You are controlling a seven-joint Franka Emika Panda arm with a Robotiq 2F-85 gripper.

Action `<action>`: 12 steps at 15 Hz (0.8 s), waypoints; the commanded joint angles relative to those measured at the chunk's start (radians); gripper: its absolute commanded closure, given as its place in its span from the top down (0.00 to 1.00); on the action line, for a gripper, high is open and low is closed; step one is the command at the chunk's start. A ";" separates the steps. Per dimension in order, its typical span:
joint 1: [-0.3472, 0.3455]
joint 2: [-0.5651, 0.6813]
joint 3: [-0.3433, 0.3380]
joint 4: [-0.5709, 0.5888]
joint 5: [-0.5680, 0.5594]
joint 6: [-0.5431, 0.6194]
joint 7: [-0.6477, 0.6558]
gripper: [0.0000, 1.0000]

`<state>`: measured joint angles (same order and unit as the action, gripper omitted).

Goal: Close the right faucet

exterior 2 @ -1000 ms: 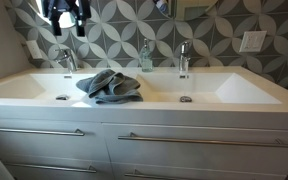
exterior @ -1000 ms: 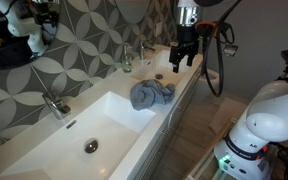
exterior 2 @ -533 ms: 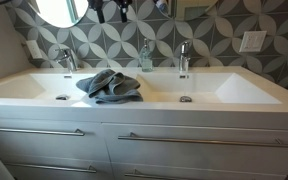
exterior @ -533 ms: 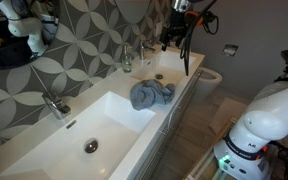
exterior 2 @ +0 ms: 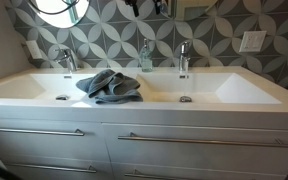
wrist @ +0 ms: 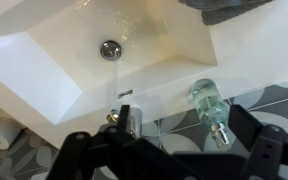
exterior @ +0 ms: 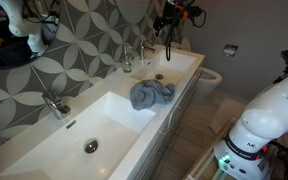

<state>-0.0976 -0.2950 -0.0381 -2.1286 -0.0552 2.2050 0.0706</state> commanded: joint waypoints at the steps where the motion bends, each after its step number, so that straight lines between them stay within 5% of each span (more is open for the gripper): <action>1: 0.006 0.017 -0.009 0.019 -0.002 -0.003 0.001 1.00; 12: -0.001 0.135 -0.040 0.128 0.030 0.037 -0.019 1.00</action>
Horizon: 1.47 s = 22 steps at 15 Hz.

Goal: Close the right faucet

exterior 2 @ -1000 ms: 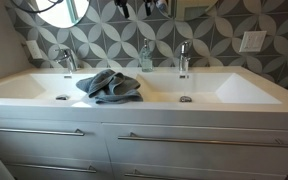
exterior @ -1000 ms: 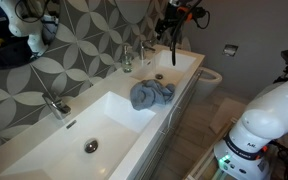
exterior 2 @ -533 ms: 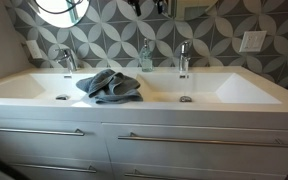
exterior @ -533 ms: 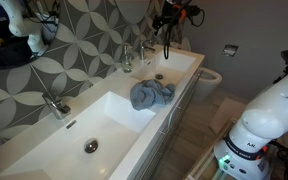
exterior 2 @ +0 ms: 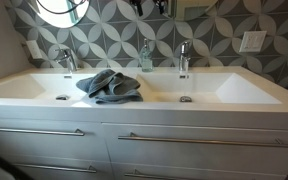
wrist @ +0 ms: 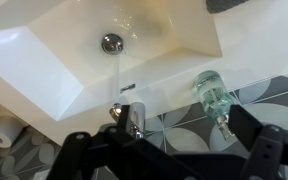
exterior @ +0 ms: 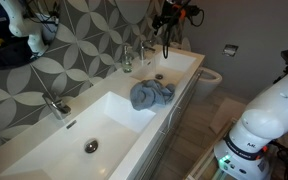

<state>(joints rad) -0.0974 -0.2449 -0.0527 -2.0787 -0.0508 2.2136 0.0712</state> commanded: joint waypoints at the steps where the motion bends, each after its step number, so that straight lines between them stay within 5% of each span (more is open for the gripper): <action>1: -0.006 0.113 -0.032 0.099 0.018 0.055 -0.019 1.00; 7: -0.009 0.312 -0.060 0.258 0.045 0.174 -0.015 1.00; 8: -0.011 0.344 -0.062 0.286 0.058 0.197 -0.009 0.75; 18: -0.047 0.608 -0.061 0.534 0.159 0.295 0.006 0.08; 22: -0.048 0.684 -0.067 0.597 0.139 0.315 0.032 0.00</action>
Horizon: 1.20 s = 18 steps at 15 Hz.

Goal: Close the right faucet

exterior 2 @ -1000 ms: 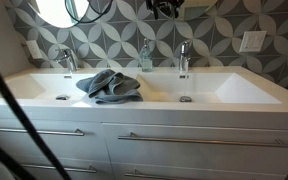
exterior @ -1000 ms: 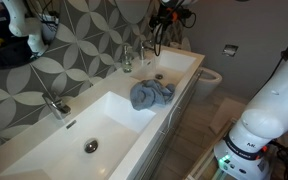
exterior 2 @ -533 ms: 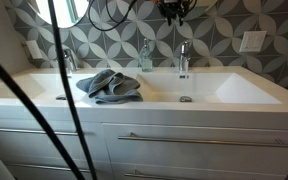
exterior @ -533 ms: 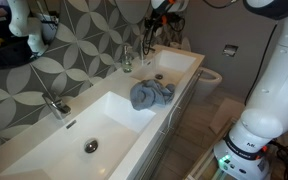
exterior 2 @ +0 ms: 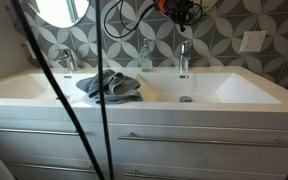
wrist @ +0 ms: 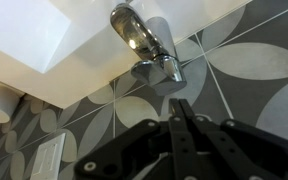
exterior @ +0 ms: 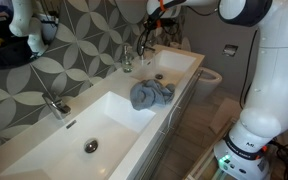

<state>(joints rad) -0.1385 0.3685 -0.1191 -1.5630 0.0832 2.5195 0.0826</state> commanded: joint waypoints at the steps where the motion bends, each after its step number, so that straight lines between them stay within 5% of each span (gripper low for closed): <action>1: -0.007 0.087 -0.001 0.094 0.002 0.009 0.026 0.00; 10: 0.005 0.177 -0.022 0.156 -0.031 0.007 0.065 0.00; 18: 0.030 0.194 -0.060 0.183 -0.101 -0.145 0.140 0.00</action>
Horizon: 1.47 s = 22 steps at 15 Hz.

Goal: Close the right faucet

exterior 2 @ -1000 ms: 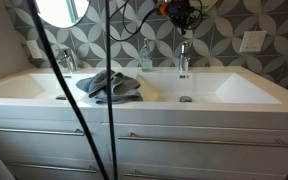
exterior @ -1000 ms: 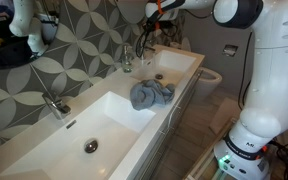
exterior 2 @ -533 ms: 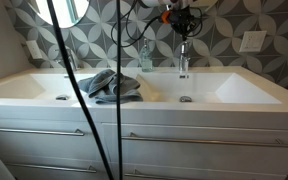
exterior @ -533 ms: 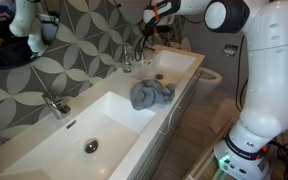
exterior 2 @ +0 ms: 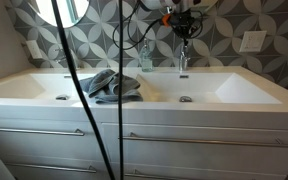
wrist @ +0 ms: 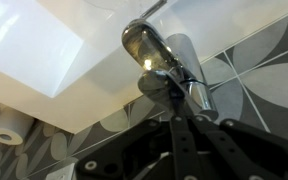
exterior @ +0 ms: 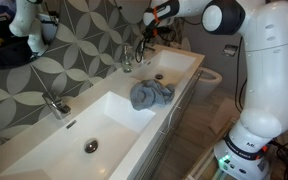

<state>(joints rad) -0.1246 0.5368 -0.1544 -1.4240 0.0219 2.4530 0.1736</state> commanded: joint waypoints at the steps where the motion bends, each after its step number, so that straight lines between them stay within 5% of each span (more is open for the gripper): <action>1: 0.016 0.028 -0.025 0.050 -0.045 -0.078 0.052 0.00; 6: 0.000 -0.056 0.009 0.011 -0.016 -0.157 -0.003 0.00; 8: 0.000 -0.104 0.018 -0.013 -0.017 -0.228 -0.034 0.27; 17: 0.051 -0.363 0.021 -0.137 -0.136 -0.625 -0.031 0.88; 19: 0.060 -0.419 0.030 -0.180 -0.155 -0.660 -0.030 0.99; 22: 0.073 -0.494 0.049 -0.240 -0.177 -0.714 -0.013 1.00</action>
<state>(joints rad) -0.0642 0.1444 -0.1249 -1.5626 -0.1122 1.7725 0.1409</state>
